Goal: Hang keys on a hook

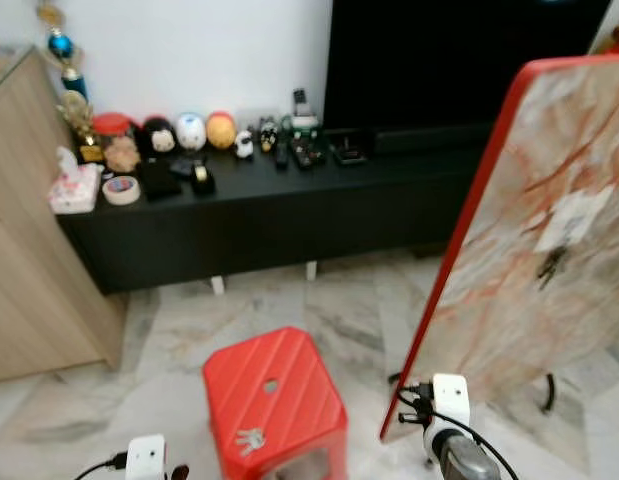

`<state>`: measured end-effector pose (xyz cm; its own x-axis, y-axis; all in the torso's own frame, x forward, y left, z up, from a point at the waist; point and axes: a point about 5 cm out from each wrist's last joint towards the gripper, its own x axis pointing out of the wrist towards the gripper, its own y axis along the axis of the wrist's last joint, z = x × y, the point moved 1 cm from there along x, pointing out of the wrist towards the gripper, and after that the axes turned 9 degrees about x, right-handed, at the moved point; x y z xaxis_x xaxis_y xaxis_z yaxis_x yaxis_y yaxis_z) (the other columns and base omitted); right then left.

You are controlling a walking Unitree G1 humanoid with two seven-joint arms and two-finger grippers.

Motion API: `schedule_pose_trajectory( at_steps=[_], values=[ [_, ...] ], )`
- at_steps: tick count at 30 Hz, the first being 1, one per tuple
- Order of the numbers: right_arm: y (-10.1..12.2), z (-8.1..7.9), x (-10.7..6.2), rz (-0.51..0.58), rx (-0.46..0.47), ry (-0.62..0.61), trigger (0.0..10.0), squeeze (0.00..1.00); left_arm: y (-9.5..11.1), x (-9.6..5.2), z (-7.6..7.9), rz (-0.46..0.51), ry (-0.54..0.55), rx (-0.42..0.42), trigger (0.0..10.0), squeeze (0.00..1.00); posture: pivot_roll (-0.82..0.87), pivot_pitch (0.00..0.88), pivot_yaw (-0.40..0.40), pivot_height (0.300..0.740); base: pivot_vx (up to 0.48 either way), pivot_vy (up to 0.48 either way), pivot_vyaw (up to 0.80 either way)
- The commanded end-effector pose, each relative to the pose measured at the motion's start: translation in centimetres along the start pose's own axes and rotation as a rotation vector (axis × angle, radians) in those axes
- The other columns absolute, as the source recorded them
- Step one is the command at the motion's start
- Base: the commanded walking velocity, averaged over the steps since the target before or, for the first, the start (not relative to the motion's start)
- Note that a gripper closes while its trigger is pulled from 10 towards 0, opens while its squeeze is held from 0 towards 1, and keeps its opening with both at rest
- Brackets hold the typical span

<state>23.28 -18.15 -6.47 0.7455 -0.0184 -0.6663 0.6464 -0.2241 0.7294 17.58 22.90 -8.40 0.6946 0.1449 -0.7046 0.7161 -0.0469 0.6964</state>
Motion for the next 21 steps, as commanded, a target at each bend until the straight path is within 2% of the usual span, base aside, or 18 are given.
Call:
schedule_pose_trajectory(
  at_steps=[1,7,12,16,21],
  values=[
    [-0.47,0.71,-0.20,-0.017,0.012,-0.020,10.0,0.00,-0.42,-0.06,0.44,-0.021,-0.015,0.000,10.0,0.00,0.04,0.000,-0.058,0.740,0.000,0.356,0.00],
    [-0.51,0.78,-0.21,-0.024,-0.010,-0.013,10.0,0.00,-0.42,-0.05,0.47,-0.023,-0.016,-0.001,10.0,0.00,0.04,0.000,-0.058,0.740,0.000,0.354,0.00],
    [-0.70,0.69,-0.24,-0.029,-0.009,-0.010,10.0,0.00,-0.42,-0.04,0.51,-0.024,-0.017,0.000,10.0,0.00,0.04,0.000,-0.057,0.740,0.000,0.346,0.80],
    [-0.84,0.68,-0.27,-0.035,0.002,-0.005,10.0,0.00,-0.42,-0.03,0.58,-0.026,-0.021,0.006,10.0,0.00,0.04,0.000,-0.055,0.740,0.000,0.000,0.71],
    [-1.13,0.82,-0.33,-0.049,0.022,-0.015,10.0,0.00,-0.55,-0.06,0.80,-0.031,-0.027,0.008,10.0,0.00,0.04,0.000,-0.052,0.740,0.000,0.000,0.00]
  ],
)
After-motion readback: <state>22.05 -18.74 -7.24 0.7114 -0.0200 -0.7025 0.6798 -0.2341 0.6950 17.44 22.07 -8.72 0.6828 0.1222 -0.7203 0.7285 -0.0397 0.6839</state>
